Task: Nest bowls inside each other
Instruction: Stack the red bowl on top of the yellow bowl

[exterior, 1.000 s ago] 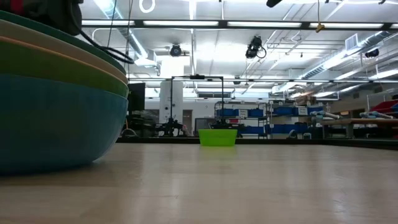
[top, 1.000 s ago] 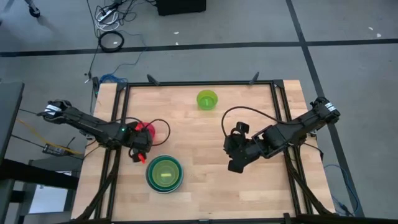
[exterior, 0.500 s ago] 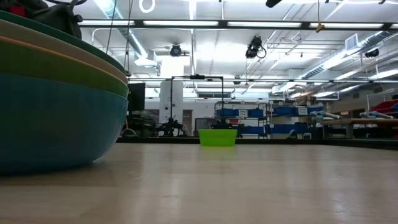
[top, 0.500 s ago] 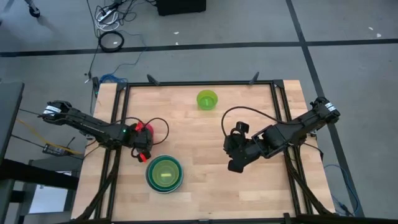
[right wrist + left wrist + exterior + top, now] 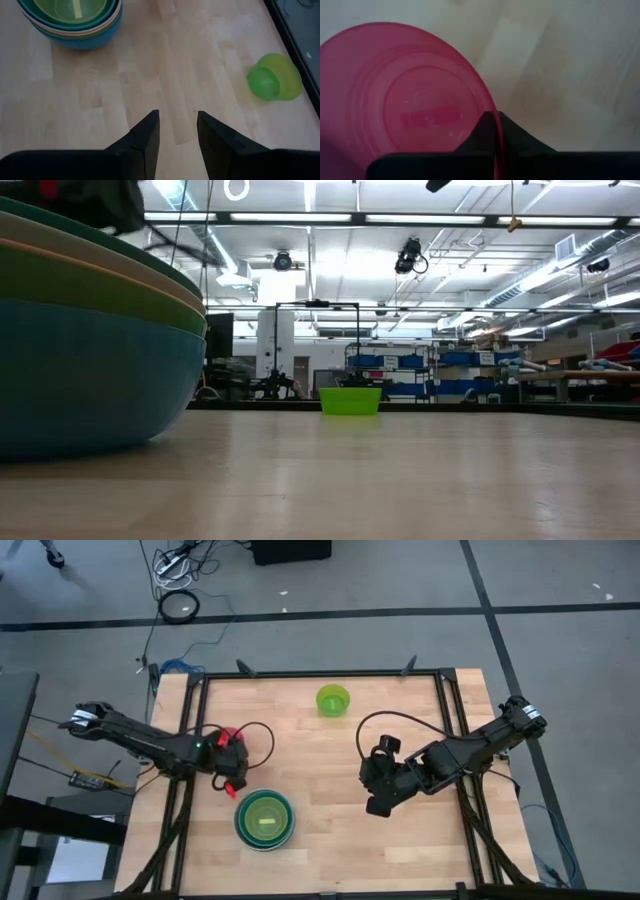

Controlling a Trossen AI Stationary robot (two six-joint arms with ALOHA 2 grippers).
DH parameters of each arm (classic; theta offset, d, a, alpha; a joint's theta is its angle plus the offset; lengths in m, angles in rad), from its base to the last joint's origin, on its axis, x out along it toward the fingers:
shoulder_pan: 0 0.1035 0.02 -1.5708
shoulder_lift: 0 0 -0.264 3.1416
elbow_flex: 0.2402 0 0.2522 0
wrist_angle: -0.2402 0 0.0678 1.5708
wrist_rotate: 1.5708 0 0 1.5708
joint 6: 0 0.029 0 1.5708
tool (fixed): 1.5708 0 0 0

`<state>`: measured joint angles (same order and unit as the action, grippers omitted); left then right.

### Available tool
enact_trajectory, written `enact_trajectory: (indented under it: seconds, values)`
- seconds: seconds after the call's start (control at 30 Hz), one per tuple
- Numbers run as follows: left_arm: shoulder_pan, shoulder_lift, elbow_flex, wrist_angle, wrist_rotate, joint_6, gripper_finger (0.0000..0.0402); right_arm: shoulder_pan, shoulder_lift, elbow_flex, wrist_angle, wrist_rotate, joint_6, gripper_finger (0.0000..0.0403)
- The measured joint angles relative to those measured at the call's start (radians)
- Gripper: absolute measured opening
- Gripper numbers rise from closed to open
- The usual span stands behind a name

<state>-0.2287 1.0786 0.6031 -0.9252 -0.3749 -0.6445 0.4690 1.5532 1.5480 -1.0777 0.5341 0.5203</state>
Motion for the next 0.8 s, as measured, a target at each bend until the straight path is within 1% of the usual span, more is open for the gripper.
enact_trajectory:
  seconds: [0.13,0.23,0.33,0.4,0.47,0.57,0.6,0.7,0.8]
  values:
    - [0.0,0.0,0.131,-0.123,-0.078,0.008,0.0003,0.0,0.0,0.0,0.001,0.002,0.0,0.0118]
    - [-0.001,0.0,0.233,-0.12,-0.08,0.017,0.0004,0.0,0.0,0.0,0.002,0.002,0.0,0.0118]
    - [-0.019,-0.001,0.32,-0.075,-0.063,0.039,0.0004,0.0,0.0,0.0,0.003,0.001,0.0,0.0116]
    - [-0.04,0.0,0.362,-0.015,-0.024,0.068,0.0004,0.0,0.0,0.0,0.003,0.002,0.001,0.0114]
    - [-0.069,0.0,0.389,0.061,0.05,0.102,0.0004,0.0,0.0,0.0,0.002,0.011,0.012,0.0114]
    - [-0.132,0.017,0.403,0.185,0.196,0.124,0.0004,0.0,0.0,0.0,-0.01,0.047,0.046,0.0114]
    - [-0.16,0.03,0.405,0.216,0.221,0.124,0.0004,0.0,0.0,0.0,-0.018,0.055,0.055,0.0114]
    - [-0.246,0.079,0.404,0.26,0.242,0.081,0.0004,0.0,0.0,0.0,-0.03,0.074,0.064,0.0112]
    - [-0.313,0.148,0.404,0.259,0.259,-0.01,0.0004,0.0,0.0,0.0,-0.032,0.099,0.062,0.0109]
